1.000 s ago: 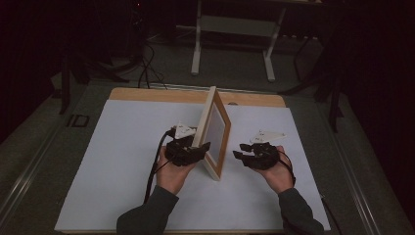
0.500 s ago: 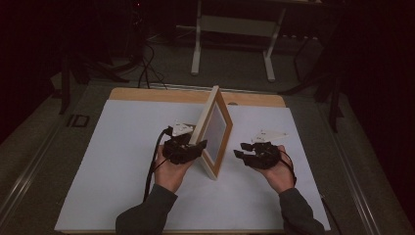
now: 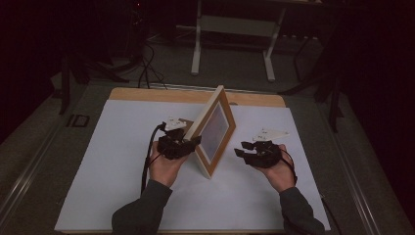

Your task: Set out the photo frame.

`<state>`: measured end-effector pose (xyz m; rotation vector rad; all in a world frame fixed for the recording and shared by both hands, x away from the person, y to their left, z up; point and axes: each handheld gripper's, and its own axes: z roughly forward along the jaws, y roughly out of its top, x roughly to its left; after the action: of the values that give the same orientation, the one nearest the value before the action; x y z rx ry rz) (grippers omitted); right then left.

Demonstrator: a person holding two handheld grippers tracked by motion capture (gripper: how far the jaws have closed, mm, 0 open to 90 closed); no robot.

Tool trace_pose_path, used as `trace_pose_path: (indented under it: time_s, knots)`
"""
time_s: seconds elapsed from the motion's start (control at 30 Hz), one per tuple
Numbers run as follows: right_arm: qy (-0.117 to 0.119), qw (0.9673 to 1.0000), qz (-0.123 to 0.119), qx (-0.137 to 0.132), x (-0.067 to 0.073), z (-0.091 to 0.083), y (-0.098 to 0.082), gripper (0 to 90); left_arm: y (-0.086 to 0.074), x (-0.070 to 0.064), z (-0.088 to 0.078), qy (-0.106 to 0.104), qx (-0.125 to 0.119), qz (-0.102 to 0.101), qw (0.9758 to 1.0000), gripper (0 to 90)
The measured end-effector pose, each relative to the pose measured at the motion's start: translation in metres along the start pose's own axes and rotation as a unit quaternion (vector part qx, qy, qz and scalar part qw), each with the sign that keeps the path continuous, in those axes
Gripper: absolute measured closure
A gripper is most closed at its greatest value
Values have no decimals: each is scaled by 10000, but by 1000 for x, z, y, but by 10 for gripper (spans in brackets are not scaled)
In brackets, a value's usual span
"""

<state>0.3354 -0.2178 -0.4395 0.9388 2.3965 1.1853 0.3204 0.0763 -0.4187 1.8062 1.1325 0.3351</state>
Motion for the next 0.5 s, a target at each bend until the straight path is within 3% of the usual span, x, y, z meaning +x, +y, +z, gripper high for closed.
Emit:
trace_pose_path:
  time_s: [0.33,0.5]
  knots:
    - [-22,10000,11,-35,-2,-2,3,578,3,14,0,-329,34,-37,9994,678]
    - [-33,10000,-21,-36,-2,-1,4,575,4,21,0,-471,77,40,9989,680]
